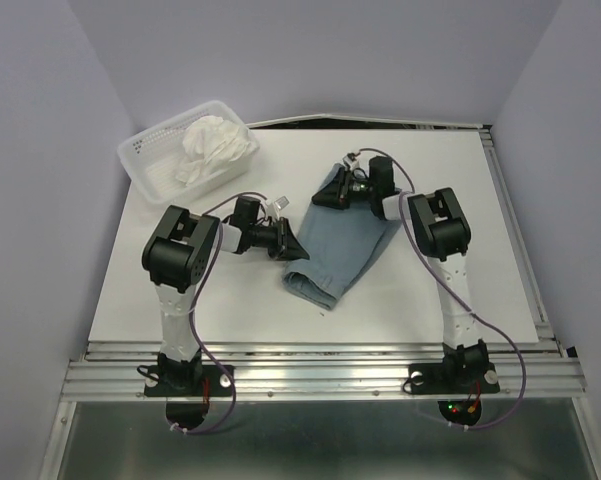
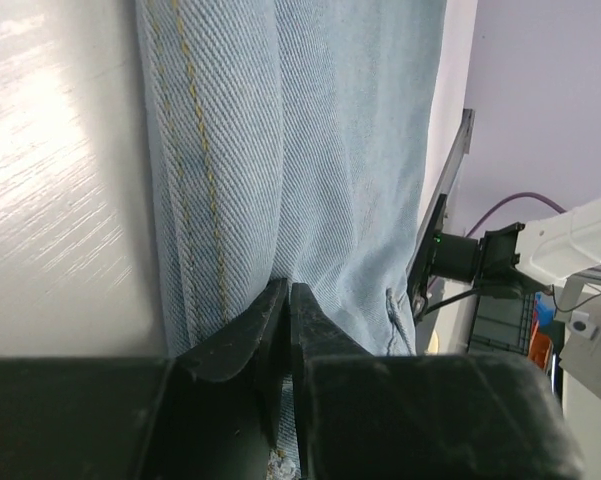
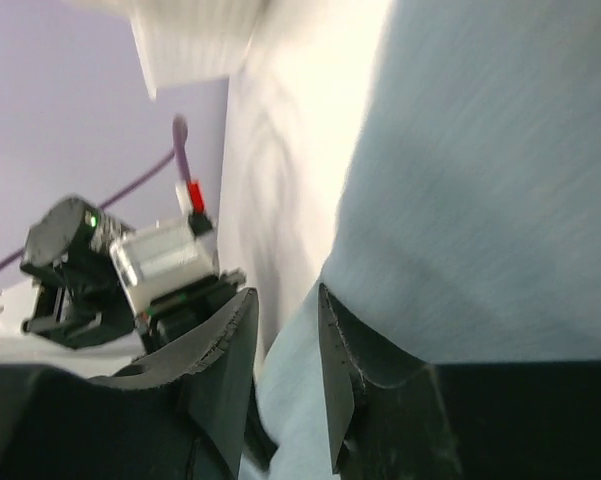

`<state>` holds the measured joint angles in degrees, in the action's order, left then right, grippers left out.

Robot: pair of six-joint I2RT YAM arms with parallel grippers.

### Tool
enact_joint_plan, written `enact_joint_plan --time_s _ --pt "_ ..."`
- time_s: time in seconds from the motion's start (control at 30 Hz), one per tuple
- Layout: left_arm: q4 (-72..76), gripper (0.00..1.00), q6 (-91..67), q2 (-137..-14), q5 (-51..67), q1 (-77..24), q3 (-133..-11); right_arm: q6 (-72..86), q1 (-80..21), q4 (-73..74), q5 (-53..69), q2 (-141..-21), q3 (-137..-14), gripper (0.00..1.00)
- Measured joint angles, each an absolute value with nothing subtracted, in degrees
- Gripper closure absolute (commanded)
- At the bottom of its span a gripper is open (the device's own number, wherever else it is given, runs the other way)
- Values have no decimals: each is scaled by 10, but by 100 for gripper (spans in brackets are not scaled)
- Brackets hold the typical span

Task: Fold and stack the skirts
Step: Fold the skirt

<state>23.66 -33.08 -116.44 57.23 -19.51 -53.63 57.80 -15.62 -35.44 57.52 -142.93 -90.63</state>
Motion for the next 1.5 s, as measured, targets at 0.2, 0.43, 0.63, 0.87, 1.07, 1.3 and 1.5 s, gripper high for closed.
enact_joint_plan --time_s 0.2,0.43,0.63,0.87,1.07,1.3,1.5 --pt "239 82 -336 -1164 567 -195 -535 559 -116 -298 547 -1501 -1050 62" --pt "232 57 -314 -1143 567 -208 -535 485 -109 -223 522 -1509 -1102 49" --pt "109 51 -190 -1049 517 -241 -578 350 -109 -31 486 -1381 -1052 34" --pt "-60 45 123 -955 415 -293 -690 263 -76 117 408 -1133 -927 48" --pt "-119 46 381 -862 310 -428 -598 221 1 160 345 -1129 -879 57" --pt "-145 48 501 -863 230 -519 -564 189 0 213 306 -1232 -880 65" --pt "-130 49 559 -877 172 -548 -561 170 -5 226 289 -1237 -896 66"
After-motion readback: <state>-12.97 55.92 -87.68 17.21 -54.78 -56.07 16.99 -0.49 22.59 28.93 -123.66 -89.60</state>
